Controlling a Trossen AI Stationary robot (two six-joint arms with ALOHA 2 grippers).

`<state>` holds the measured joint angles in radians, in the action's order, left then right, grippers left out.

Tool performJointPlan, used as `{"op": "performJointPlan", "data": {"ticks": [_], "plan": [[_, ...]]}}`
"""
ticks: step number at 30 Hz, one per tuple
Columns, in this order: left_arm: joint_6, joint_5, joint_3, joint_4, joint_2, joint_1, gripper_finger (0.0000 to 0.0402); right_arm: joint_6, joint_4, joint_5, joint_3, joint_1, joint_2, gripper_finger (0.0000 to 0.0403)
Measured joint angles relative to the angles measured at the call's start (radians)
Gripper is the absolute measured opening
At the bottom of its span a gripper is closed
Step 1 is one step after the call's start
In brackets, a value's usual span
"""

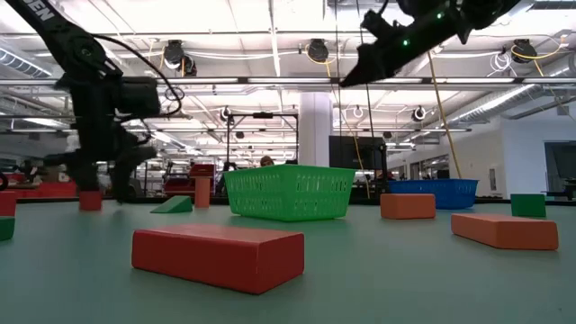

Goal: Sort & place blocks by color
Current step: Adjust the light pink block, then put the green block into the green bin

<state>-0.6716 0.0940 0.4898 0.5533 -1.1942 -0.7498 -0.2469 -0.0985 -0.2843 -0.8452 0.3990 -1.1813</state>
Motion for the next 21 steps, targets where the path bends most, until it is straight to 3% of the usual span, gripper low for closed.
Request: {"op": "performJointPlan", "data": {"ticks": [3,8,13,21], "plan": [[0.037,-0.039,0.025,-0.096,0.000,0.013,0.0225,0.052,0.045,0.000,0.000,0.069,-0.018,0.0155],[0.115,-0.045,0.094,-0.112,0.000,0.057,0.0225,0.139,0.113,0.049,0.000,0.153,-0.071,0.0183],[0.178,-0.045,0.136,-0.142,0.000,0.094,0.0225,0.159,0.123,0.054,0.000,0.165,-0.124,0.0206],[0.325,-0.074,0.179,-0.482,0.000,0.139,0.0225,0.271,0.299,0.103,0.000,0.164,-0.228,0.0215]]}}
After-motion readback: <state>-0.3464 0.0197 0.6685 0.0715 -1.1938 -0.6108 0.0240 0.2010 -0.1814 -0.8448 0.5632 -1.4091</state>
